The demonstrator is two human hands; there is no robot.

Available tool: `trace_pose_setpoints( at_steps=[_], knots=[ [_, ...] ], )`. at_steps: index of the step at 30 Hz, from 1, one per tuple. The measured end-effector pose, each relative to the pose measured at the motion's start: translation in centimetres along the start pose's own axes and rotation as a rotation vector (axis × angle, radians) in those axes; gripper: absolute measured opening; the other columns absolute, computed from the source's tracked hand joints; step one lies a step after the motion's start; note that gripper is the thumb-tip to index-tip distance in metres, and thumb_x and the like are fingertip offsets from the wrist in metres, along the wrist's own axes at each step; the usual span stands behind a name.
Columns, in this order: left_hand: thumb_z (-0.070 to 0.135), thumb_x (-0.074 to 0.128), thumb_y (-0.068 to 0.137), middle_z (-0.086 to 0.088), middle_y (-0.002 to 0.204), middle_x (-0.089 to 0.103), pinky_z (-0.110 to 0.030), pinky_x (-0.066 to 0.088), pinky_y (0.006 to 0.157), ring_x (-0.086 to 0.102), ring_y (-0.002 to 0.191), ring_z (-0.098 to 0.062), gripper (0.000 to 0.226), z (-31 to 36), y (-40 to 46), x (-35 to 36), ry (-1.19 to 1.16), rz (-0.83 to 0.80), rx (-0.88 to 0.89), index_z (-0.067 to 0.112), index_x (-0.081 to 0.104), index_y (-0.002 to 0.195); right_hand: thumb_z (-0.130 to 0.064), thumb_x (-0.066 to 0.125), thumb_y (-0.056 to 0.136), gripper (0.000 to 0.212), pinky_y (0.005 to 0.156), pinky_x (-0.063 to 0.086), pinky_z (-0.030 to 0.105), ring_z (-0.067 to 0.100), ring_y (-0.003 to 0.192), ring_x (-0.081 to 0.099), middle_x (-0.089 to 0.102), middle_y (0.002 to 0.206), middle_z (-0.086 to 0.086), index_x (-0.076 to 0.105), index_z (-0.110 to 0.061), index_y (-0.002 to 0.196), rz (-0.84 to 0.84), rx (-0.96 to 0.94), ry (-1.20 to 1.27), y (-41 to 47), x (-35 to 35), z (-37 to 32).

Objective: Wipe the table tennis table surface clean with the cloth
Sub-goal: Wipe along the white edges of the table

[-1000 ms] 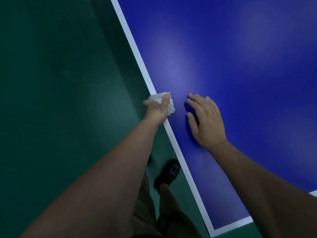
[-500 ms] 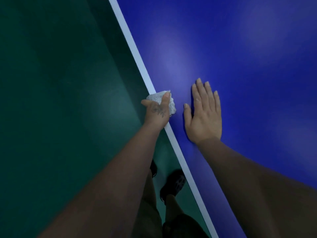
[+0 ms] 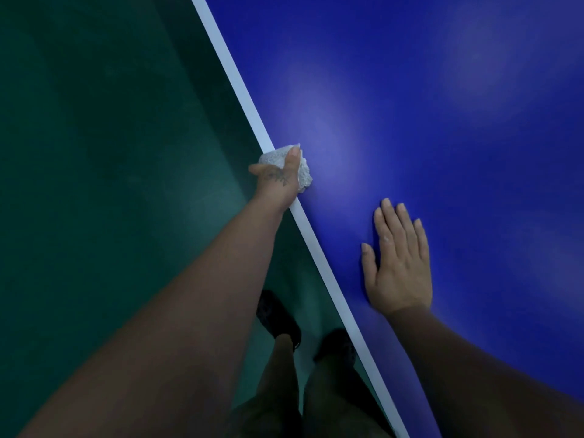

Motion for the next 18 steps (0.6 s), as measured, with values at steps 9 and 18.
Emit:
trace_pose_setpoints(
  at_steps=[9,18],
  knots=[
    [0.053,0.057,0.105,0.001,0.117,0.04,-0.024,0.036,0.076,0.042,0.075,-0.006,0.078,-4.3,-4.3,1.9,-0.023,-0.02,-0.031,-0.004,0.027,0.15,-0.03,0.046,0.11,0.059,0.132,0.019,0.054,0.025,0.164,0.019,0.028,0.175,0.005,0.038,-0.006,0.163,-0.006,0.004,-0.003,-0.1,-0.1,0.1],
    [0.064,0.056,0.101,-0.013,0.117,0.058,-0.034,0.045,0.09,0.059,0.097,-0.021,0.081,-4.7,-2.9,2.4,-0.099,-0.048,-0.079,0.0,0.026,0.14,-0.031,0.046,0.11,0.059,0.133,0.019,0.053,0.024,0.164,0.02,0.028,0.175,0.005,0.038,-0.007,0.164,-0.014,0.003,0.002,0.0,-0.1,0.1]
  ],
)
Point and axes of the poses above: each hand's wrist, its own y-axis towards the middle knuckle, its own x-axis out of the palm, z = x × y, the point moved 3 cm from there along y, towards the middle knuckle
